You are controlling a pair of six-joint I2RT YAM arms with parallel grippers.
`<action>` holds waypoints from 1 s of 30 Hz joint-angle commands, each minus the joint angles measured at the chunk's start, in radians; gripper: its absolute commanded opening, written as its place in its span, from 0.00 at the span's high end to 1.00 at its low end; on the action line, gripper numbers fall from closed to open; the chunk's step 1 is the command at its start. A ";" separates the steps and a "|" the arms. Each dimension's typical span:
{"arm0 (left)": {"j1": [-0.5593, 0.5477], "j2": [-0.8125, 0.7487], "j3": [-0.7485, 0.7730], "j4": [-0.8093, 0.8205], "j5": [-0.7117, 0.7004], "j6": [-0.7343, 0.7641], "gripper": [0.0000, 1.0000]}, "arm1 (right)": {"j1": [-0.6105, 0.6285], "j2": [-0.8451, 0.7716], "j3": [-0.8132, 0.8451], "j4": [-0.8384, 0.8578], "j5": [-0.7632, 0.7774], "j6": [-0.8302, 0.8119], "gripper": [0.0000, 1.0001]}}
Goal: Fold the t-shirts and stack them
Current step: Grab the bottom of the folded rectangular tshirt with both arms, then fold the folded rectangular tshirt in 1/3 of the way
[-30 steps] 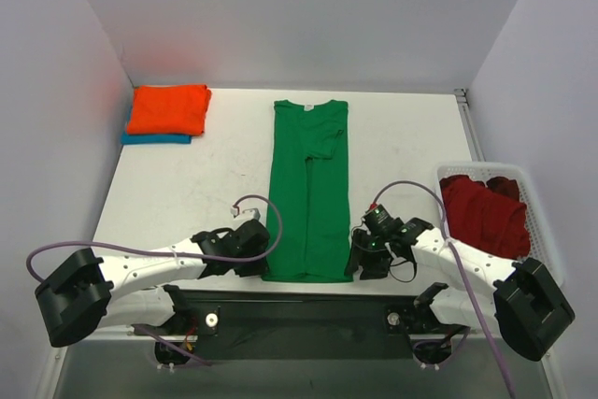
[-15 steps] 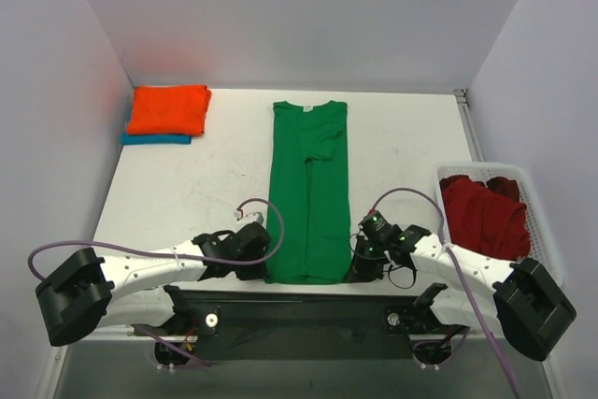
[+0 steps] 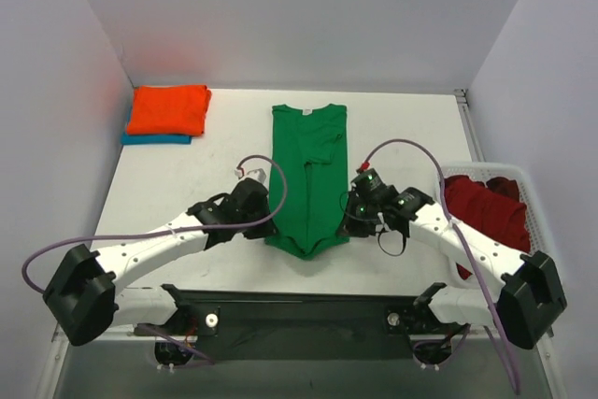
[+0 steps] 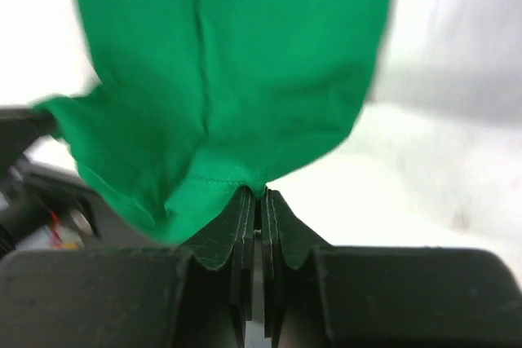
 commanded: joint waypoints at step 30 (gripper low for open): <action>0.331 0.606 0.499 0.301 -0.029 0.063 1.00 | -0.382 0.682 0.620 0.128 -0.014 -0.173 1.00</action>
